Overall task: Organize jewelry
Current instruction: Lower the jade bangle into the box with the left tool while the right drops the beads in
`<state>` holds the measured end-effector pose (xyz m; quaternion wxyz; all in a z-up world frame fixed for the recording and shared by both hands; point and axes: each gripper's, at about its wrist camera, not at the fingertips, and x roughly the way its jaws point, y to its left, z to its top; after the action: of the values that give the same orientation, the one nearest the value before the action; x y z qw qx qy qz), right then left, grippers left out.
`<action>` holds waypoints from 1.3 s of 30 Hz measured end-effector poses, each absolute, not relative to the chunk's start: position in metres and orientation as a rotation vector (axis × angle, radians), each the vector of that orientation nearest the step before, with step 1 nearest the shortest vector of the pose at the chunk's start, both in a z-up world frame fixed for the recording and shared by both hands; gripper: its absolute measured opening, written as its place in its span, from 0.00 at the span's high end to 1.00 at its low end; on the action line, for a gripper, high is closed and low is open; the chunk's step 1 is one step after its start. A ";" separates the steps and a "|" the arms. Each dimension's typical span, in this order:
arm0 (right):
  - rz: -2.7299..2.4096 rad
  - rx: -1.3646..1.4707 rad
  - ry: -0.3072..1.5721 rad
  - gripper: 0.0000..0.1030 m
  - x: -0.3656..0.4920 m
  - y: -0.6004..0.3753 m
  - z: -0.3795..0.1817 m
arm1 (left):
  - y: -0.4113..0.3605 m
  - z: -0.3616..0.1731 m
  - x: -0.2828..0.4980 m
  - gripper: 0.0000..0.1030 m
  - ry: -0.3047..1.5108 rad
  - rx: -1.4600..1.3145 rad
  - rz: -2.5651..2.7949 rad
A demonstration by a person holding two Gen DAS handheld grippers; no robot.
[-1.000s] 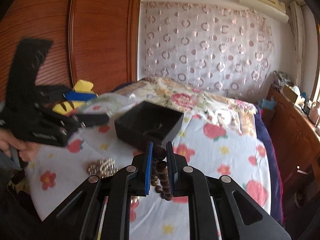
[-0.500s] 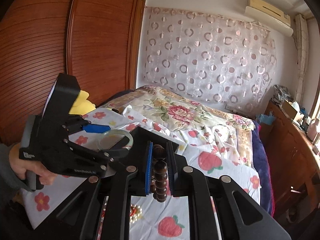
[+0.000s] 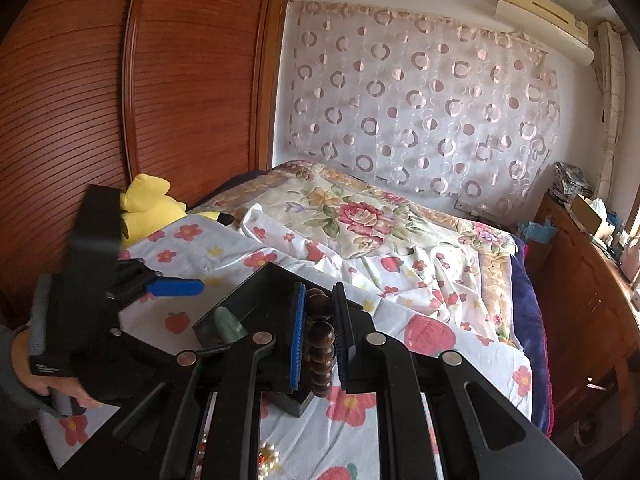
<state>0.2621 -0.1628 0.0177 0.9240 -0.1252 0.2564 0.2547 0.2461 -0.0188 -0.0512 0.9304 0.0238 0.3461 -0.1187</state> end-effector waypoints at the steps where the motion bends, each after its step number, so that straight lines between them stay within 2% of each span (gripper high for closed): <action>1: 0.523 -0.257 0.530 0.85 0.265 -0.161 0.016 | -0.016 -0.049 0.244 0.23 0.702 0.043 -0.239; 4: 0.525 -0.255 0.536 0.85 0.272 -0.156 0.012 | -0.005 -0.042 0.237 0.22 0.685 0.022 -0.227; 6: 0.526 -0.252 0.543 0.85 0.278 -0.152 0.009 | 0.002 -0.038 0.233 0.17 0.677 0.014 -0.214; 15: 0.497 -0.268 0.599 0.85 0.307 -0.130 -0.016 | 0.035 -0.040 0.202 0.16 0.657 -0.017 -0.175; 16: 0.493 -0.269 0.608 0.85 0.310 -0.128 -0.019 | 0.038 -0.041 0.199 0.15 0.656 -0.021 -0.175; 17: 0.486 -0.272 0.618 0.85 0.313 -0.126 -0.023 | 0.040 -0.042 0.194 0.08 0.654 -0.024 -0.170; 25: 0.507 -0.270 0.670 0.85 0.313 -0.120 -0.043 | 0.045 -0.049 0.166 0.07 0.645 -0.025 -0.166; 28: 0.525 -0.260 0.654 0.68 0.303 -0.122 -0.038 | 0.043 -0.052 0.157 0.07 0.650 -0.032 -0.174; 33: 0.558 -0.245 0.628 0.67 0.273 -0.137 -0.025 | 0.036 -0.059 0.142 0.07 0.666 -0.036 -0.193; 39: 0.591 -0.267 0.655 0.67 0.231 -0.155 -0.036 | 0.028 -0.070 0.129 0.07 0.690 -0.024 -0.217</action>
<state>0.2310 -0.1551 -0.0361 0.8958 -0.1291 0.3158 0.2850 0.1285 0.0276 -0.0698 0.9352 -0.0119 0.3376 -0.1060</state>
